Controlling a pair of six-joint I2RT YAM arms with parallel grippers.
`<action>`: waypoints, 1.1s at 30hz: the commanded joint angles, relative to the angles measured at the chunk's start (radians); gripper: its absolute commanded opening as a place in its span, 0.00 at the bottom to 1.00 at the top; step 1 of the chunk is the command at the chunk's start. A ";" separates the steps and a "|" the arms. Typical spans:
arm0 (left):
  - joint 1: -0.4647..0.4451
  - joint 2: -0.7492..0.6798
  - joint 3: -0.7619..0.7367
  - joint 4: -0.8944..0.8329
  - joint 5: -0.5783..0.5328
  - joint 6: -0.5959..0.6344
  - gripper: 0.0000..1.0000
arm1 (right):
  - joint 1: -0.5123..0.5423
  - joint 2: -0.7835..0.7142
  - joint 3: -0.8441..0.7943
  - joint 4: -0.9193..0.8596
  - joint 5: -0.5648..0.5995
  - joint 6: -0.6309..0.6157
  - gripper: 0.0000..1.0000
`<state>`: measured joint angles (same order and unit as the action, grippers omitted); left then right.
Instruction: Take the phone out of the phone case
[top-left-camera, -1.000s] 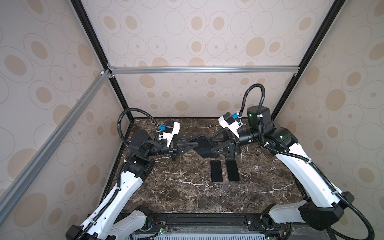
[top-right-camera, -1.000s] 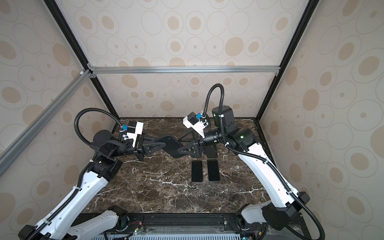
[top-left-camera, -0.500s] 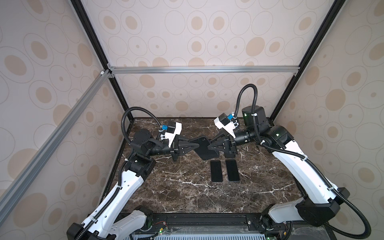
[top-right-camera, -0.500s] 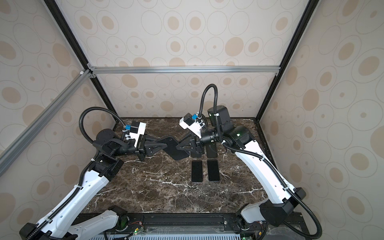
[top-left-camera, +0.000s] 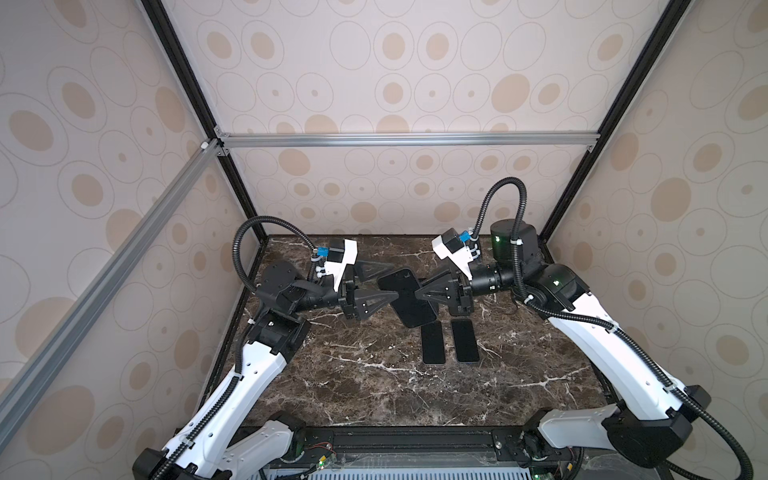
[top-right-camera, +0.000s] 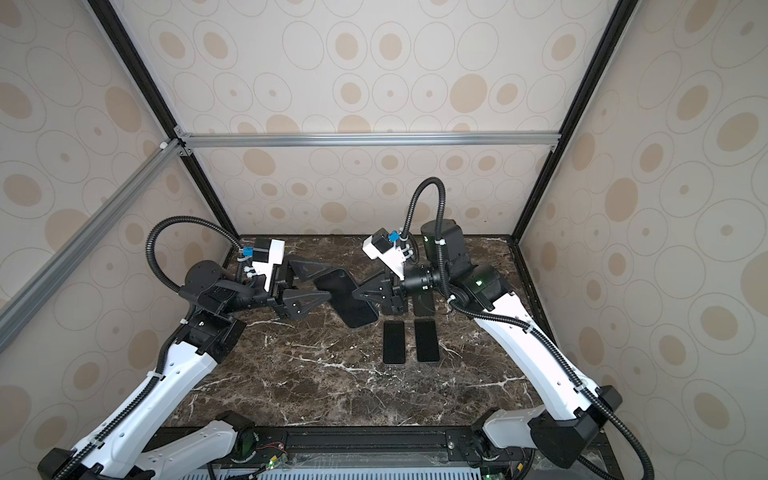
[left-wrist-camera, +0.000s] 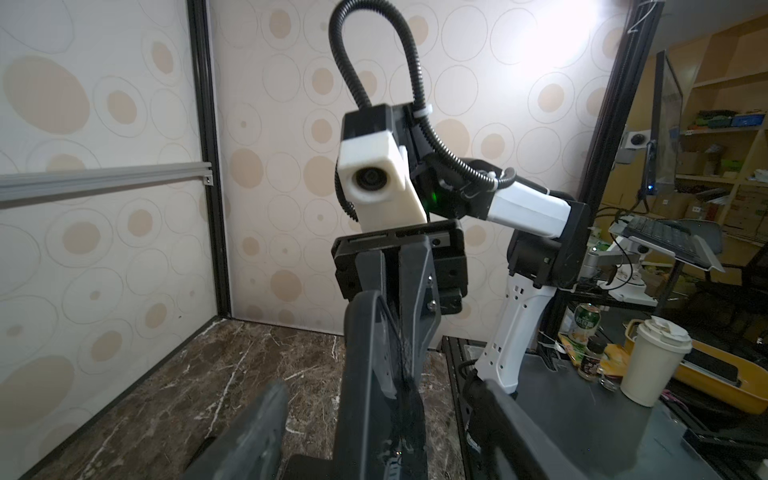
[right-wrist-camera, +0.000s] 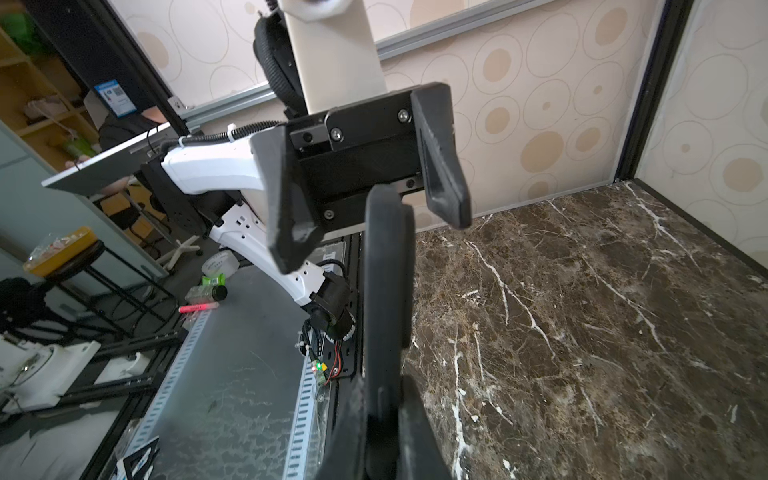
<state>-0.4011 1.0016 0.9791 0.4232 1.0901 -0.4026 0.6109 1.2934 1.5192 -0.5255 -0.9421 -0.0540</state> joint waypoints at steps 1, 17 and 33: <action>-0.001 -0.020 -0.046 0.142 -0.039 -0.067 0.79 | 0.005 -0.062 -0.040 0.258 0.021 0.165 0.00; -0.015 -0.006 -0.174 0.455 -0.015 -0.308 0.56 | 0.006 -0.076 -0.140 0.576 0.039 0.330 0.00; -0.043 0.047 -0.189 0.577 -0.025 -0.386 0.40 | 0.014 -0.068 -0.197 0.726 -0.001 0.396 0.00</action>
<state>-0.4316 1.0519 0.7891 0.9356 1.0534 -0.7681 0.6163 1.2491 1.3312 0.0696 -0.9340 0.3134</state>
